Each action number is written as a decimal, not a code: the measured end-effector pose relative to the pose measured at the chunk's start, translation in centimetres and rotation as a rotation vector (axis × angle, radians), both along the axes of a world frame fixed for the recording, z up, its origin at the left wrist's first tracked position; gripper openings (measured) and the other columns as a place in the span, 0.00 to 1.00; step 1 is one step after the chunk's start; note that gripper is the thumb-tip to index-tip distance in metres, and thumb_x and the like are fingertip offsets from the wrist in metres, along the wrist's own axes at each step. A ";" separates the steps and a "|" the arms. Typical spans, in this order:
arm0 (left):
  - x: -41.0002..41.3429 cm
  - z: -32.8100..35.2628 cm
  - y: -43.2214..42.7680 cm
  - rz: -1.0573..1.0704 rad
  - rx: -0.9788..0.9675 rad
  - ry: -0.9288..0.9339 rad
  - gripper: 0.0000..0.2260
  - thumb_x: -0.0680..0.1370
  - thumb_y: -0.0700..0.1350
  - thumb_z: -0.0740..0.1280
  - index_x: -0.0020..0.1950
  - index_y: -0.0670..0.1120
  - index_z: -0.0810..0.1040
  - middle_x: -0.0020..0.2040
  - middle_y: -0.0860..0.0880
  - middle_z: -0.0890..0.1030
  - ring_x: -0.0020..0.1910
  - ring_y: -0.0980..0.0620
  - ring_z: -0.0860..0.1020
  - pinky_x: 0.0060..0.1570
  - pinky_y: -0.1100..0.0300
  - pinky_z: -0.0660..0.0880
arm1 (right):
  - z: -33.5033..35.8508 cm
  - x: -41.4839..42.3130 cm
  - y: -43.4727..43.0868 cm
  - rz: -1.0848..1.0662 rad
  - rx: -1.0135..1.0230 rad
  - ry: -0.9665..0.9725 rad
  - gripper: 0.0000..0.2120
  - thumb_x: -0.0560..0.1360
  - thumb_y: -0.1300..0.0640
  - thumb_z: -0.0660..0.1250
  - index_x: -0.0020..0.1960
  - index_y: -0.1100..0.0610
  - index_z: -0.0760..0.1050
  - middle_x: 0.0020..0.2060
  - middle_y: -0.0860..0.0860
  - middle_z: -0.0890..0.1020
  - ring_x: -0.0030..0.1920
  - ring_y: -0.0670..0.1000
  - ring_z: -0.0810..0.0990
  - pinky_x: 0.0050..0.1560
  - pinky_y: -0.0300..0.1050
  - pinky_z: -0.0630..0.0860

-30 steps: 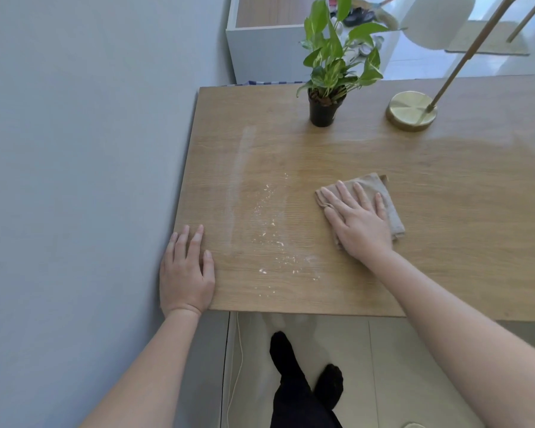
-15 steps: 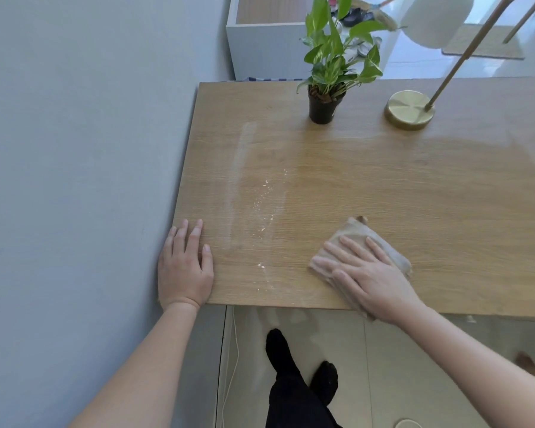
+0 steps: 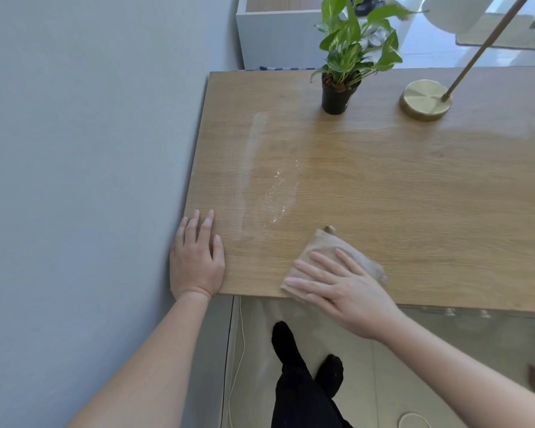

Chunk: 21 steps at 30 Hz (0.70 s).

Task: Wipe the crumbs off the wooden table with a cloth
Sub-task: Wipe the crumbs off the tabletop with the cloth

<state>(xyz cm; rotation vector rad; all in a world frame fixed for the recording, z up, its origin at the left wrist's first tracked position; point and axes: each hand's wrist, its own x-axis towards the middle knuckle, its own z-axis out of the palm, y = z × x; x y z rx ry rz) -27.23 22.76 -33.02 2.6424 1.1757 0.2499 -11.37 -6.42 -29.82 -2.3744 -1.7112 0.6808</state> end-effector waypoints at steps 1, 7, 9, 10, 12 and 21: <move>-0.1 0.0 0.0 -0.002 -0.001 -0.001 0.26 0.84 0.54 0.55 0.83 0.53 0.68 0.83 0.47 0.67 0.83 0.43 0.62 0.81 0.45 0.62 | 0.1 1.4 -0.6 -0.051 -0.007 -0.017 0.21 0.88 0.36 0.40 0.80 0.23 0.47 0.83 0.30 0.50 0.85 0.41 0.41 0.85 0.55 0.37; -0.2 -0.1 0.0 0.004 -0.011 -0.003 0.26 0.84 0.55 0.54 0.83 0.54 0.68 0.83 0.48 0.67 0.83 0.44 0.62 0.80 0.45 0.62 | -0.2 1.6 7.5 -0.469 -0.011 -0.064 0.23 0.87 0.36 0.39 0.82 0.27 0.50 0.84 0.35 0.51 0.86 0.46 0.43 0.84 0.58 0.35; -0.1 0.0 0.0 0.002 -0.011 -0.008 0.27 0.84 0.55 0.53 0.83 0.54 0.69 0.83 0.48 0.67 0.83 0.44 0.62 0.80 0.45 0.62 | -0.1 -0.7 9.7 -0.420 -0.004 -0.051 0.23 0.88 0.36 0.37 0.83 0.28 0.48 0.85 0.37 0.48 0.86 0.49 0.41 0.83 0.60 0.33; -0.1 0.0 0.0 0.004 -0.013 -0.010 0.27 0.84 0.55 0.53 0.83 0.54 0.69 0.83 0.47 0.67 0.82 0.44 0.62 0.80 0.44 0.62 | -0.1 -2.0 9.7 -0.349 -0.002 -0.041 0.23 0.88 0.37 0.37 0.83 0.29 0.48 0.85 0.38 0.48 0.86 0.50 0.41 0.83 0.60 0.33; -0.1 0.1 0.0 0.003 -0.013 -0.004 0.27 0.84 0.55 0.53 0.83 0.53 0.69 0.83 0.47 0.67 0.82 0.43 0.63 0.80 0.44 0.62 | 0.0 -3.6 7.5 -0.156 0.012 -0.036 0.23 0.89 0.38 0.39 0.83 0.29 0.49 0.85 0.38 0.50 0.86 0.49 0.42 0.83 0.60 0.34; -0.1 0.0 0.0 0.004 -0.010 -0.001 0.27 0.84 0.56 0.53 0.83 0.54 0.69 0.83 0.48 0.67 0.82 0.44 0.63 0.81 0.45 0.62 | 0.2 1.7 2.5 -0.327 -0.024 -0.064 0.22 0.88 0.37 0.39 0.82 0.25 0.48 0.84 0.34 0.49 0.85 0.43 0.40 0.84 0.57 0.36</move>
